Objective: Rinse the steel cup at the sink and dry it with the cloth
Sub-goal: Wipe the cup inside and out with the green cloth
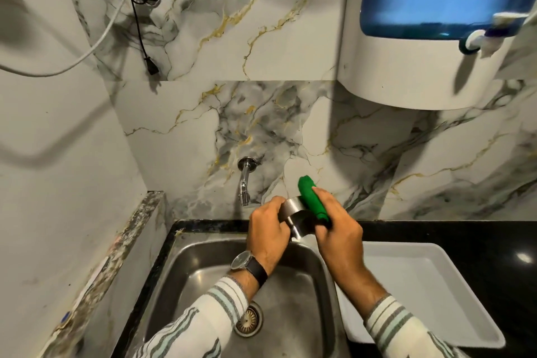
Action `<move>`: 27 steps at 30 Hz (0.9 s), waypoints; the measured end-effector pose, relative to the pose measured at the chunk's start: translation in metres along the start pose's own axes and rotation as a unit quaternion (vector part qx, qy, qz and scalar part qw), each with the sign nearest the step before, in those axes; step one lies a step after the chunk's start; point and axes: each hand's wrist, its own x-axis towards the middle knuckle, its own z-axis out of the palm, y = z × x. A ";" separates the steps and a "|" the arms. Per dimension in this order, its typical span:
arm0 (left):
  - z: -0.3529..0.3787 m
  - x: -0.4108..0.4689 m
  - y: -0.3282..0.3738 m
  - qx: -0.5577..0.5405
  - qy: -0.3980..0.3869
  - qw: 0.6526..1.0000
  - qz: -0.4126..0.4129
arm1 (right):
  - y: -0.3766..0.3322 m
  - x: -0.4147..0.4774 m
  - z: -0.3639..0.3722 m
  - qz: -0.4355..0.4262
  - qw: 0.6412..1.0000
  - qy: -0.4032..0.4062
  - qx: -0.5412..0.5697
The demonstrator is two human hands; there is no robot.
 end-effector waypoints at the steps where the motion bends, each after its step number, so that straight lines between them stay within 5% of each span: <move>1: 0.001 -0.005 0.000 -0.026 0.025 0.999 -0.011 | -0.001 -0.004 0.002 0.068 0.996 0.024 0.052; 5: 0.005 -0.015 0.008 -0.150 0.102 0.981 -0.066 | -0.006 -0.026 0.017 0.299 0.915 0.058 0.267; 8: 0.008 -0.018 0.003 -0.194 0.079 0.975 -0.073 | -0.005 -0.043 0.034 0.389 0.850 0.092 0.344; 12: 0.006 -0.024 -0.006 -0.155 0.030 0.985 -0.066 | 0.003 -0.034 0.019 0.316 0.912 0.119 0.234; 15: 0.000 -0.023 0.000 -0.065 -0.011 0.998 0.009 | 0.006 -0.025 -0.003 0.173 0.977 0.050 0.114; 18: -0.003 -0.015 0.011 -0.012 -0.028 0.998 0.049 | 0.001 -0.014 -0.016 0.057 0.998 0.008 0.018; 23: 0.001 -0.015 0.022 -0.099 0.068 0.993 -0.015 | -0.004 -0.007 -0.014 0.140 0.985 0.054 0.088; 27: 0.011 -0.020 0.024 -0.177 0.149 0.968 -0.100 | -0.004 -0.040 0.010 0.329 0.887 0.054 0.319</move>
